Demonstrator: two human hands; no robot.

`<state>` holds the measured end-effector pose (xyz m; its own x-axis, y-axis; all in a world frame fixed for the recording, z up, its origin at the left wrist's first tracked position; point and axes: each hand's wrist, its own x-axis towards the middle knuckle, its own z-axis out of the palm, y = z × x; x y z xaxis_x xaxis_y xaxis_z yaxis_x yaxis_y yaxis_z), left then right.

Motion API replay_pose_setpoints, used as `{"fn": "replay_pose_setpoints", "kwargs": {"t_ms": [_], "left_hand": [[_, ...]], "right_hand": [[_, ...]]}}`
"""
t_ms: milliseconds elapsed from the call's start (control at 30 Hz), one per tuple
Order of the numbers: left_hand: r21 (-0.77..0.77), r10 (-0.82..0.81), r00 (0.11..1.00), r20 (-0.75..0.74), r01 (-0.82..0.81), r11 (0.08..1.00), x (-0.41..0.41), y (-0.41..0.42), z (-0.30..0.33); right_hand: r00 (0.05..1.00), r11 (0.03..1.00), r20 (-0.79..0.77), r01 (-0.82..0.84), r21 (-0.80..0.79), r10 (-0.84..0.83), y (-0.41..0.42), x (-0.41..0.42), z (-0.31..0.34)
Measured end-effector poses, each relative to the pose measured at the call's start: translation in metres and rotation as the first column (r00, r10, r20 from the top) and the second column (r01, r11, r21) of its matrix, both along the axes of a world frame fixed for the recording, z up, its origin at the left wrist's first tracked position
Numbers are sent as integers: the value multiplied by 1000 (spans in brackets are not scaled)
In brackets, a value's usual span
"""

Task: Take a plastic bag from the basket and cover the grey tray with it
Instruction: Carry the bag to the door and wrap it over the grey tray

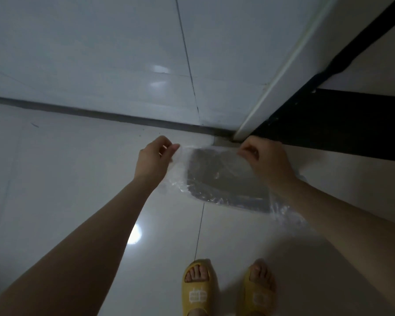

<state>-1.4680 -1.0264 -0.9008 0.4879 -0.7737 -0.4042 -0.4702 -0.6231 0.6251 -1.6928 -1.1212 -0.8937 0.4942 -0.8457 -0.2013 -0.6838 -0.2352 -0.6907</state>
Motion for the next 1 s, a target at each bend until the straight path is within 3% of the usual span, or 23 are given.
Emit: {"fn": "replay_pose_setpoints", "kwargs": {"t_ms": [267, 400, 533, 667, 733, 800, 833, 900, 1000], "left_hand": [[-57, 77, 995, -57, -81, 995, -6, -32, -46], [-61, 70, 995, -68, -75, 995, -10, -30, -66], [-17, 82, 993, -88, -84, 996, -17, -25, -82], [63, 172, 974, -148, -165, 984, -19, -17, -79], [32, 241, 964, -115, -239, 971, -16, -17, -65], [-129, 266, 963, 27, -261, 957, -14, -19, -44], [-238, 207, 974, 88, -182, 954, -15, -21, -31], [-371, -93, 975, 200, 163, 914, -25, -26, -5], [-285, -573, 782, 246, 623, 728, -54, -40, 10]], "right_hand": [[993, 991, -88, 70, -111, -80, -29, -3, -36], [981, 991, -153, 107, -77, -118, -30, -8, -47], [950, 972, -219, 234, 23, -223, -33, -9, -56], [937, 952, -287, 255, 167, -201, -35, -10, -51], [932, 888, -244, 338, 314, -268, -42, -10, -40], [890, 760, -180, 453, 466, -420, -51, -16, -21], [861, 715, -130, 484, 504, -491, -53, -22, -11], [858, 770, -50, 482, 418, -510, -46, -38, 7], [928, 911, -129, 369, 186, -350, -5, -60, 24]]}}
